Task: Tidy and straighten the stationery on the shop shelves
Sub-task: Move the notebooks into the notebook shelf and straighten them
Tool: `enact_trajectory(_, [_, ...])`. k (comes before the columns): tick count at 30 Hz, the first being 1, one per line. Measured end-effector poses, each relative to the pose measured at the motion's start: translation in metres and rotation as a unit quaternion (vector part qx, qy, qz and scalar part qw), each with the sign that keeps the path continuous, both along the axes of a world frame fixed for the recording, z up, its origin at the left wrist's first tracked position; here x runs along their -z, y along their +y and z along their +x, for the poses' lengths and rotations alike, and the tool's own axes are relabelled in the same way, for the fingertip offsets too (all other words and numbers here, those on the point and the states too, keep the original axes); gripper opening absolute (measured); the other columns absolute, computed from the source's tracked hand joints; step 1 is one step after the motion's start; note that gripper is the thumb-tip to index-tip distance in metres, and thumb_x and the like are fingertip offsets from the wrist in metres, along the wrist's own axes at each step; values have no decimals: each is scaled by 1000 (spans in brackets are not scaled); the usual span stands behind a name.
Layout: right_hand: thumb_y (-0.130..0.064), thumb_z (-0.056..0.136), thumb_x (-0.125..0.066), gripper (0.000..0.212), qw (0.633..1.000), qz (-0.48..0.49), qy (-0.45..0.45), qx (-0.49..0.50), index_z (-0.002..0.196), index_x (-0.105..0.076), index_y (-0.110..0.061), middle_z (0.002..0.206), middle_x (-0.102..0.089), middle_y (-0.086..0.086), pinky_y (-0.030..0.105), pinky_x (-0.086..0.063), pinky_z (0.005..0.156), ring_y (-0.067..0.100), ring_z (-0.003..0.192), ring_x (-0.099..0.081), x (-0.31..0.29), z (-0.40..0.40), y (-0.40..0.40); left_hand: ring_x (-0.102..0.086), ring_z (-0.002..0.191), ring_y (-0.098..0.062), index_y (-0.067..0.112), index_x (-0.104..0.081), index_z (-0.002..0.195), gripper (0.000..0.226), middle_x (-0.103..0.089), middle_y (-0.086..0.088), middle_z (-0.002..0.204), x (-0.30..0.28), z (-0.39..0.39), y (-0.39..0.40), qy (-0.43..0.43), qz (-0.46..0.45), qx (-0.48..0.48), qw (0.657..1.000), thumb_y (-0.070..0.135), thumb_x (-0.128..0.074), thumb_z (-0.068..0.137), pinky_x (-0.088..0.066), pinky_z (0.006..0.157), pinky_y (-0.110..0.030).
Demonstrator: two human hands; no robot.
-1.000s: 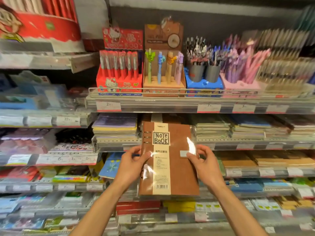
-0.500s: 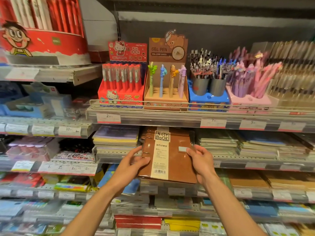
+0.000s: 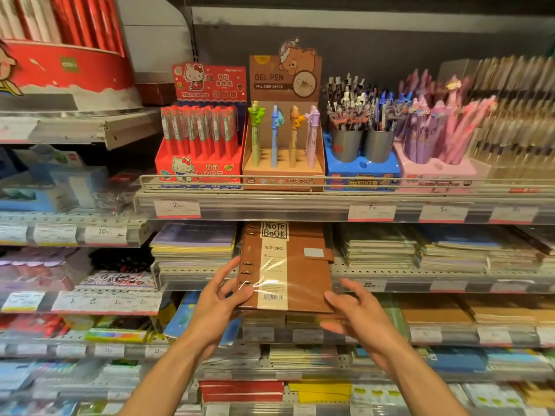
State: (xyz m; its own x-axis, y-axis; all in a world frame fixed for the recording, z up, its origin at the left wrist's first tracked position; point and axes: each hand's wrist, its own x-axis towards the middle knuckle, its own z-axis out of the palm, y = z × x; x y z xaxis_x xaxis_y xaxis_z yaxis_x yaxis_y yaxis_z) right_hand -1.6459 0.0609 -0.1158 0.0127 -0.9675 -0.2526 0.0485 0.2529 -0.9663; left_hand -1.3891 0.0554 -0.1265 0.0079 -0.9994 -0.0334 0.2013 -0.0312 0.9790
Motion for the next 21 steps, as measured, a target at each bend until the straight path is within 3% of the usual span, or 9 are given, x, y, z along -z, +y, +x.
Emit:
enact_trajectory(3, [0,93,-63,61,999,-25,-18,9,145,-40,-24,107,-74,10,33,-62,77,25,93,-75,-5,5,-5,-70,106,-27,29,-48,140,60,-72,-6,119,-7,0,-12,-2,-13,-1,1000,3,-65,89,-57,84,-41])
enact_trajectory(6, [4,94,-60,59,998,-48,-37,24,143,-43,-25,106,-74,8,35,-61,85,21,93,-75,-18,11,-23,-72,101,-22,33,-47,139,56,-72,-2,119,-25,3,-28,-38,-33,-2,999,10,-65,91,-60,72,-30])
enact_trajectory(10, [2,94,-61,58,996,-64,-23,51,144,-44,-20,112,-69,8,31,-61,82,18,93,-74,-30,17,-54,-72,91,-10,29,-48,142,55,-70,5,118,-37,5,-44,-196,-68,-63,976,30,-69,90,-61,69,-29])
enact_trajectory(14, [-17,98,-61,54,989,-72,129,30,147,-40,-22,104,-69,0,21,-58,71,13,84,-74,-24,22,-64,-64,96,-7,37,-49,138,57,-57,14,125,-20,7,-37,-264,-77,-80,958,52,-67,86,-60,78,-31])
enact_trajectory(16, [-33,97,-60,55,966,-97,239,36,148,-40,-24,110,-68,-3,22,-57,72,11,82,-74,-12,20,-65,-56,104,1,38,-47,139,60,-48,14,131,-15,9,-35,-289,-94,-83,949,53,-66,85,-51,84,-21])
enact_trajectory(19, [-54,92,-57,65,926,-146,342,65,148,-40,-25,123,-60,-1,36,-55,93,11,102,-64,0,14,-62,-47,114,3,33,-44,143,67,-41,14,134,-12,10,-38,-331,-121,-74,933,47,-70,84,-42,76,-2])
enact_trajectory(21, [-61,90,-56,68,911,-187,361,70,147,-40,-28,136,-48,-4,38,-49,102,13,118,-55,8,11,-55,-45,122,0,29,-44,144,72,-41,14,137,-9,12,-42,-350,-144,-75,923,49,-72,80,-42,79,0])
